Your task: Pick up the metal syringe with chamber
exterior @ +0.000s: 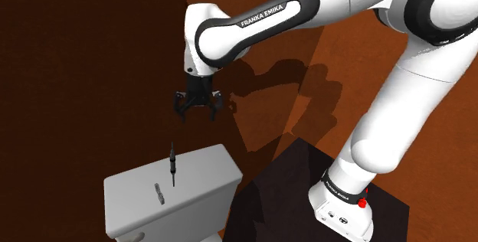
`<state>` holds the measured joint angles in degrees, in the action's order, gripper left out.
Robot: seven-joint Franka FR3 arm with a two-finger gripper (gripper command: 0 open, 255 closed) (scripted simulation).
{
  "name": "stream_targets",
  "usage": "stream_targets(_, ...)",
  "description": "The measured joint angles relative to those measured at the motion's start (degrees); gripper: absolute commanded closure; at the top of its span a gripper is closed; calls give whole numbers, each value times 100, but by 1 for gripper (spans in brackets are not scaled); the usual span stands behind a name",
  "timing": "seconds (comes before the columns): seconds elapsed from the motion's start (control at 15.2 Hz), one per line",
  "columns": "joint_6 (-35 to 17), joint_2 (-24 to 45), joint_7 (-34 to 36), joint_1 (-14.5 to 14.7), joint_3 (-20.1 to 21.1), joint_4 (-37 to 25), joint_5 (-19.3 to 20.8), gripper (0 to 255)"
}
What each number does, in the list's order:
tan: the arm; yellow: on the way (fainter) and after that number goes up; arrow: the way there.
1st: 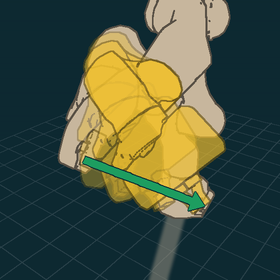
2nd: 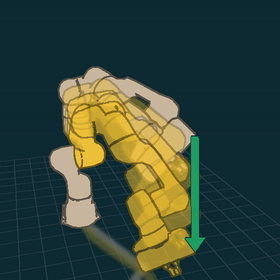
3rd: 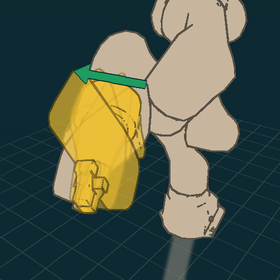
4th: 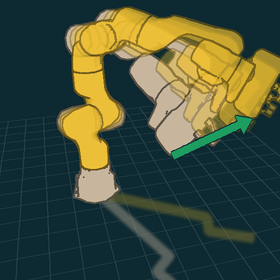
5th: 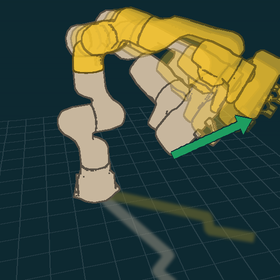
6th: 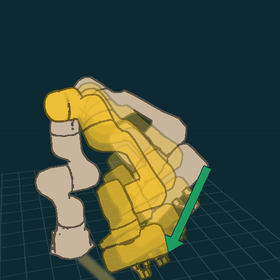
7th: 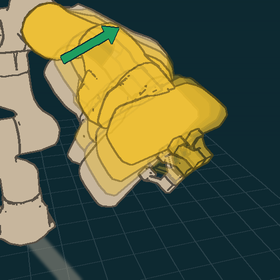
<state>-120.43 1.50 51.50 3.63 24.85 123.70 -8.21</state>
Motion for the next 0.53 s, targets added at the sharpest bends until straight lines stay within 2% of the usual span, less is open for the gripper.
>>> stream_targets(0.53,-251,1941,1366,468,-35,-1328,619,0)
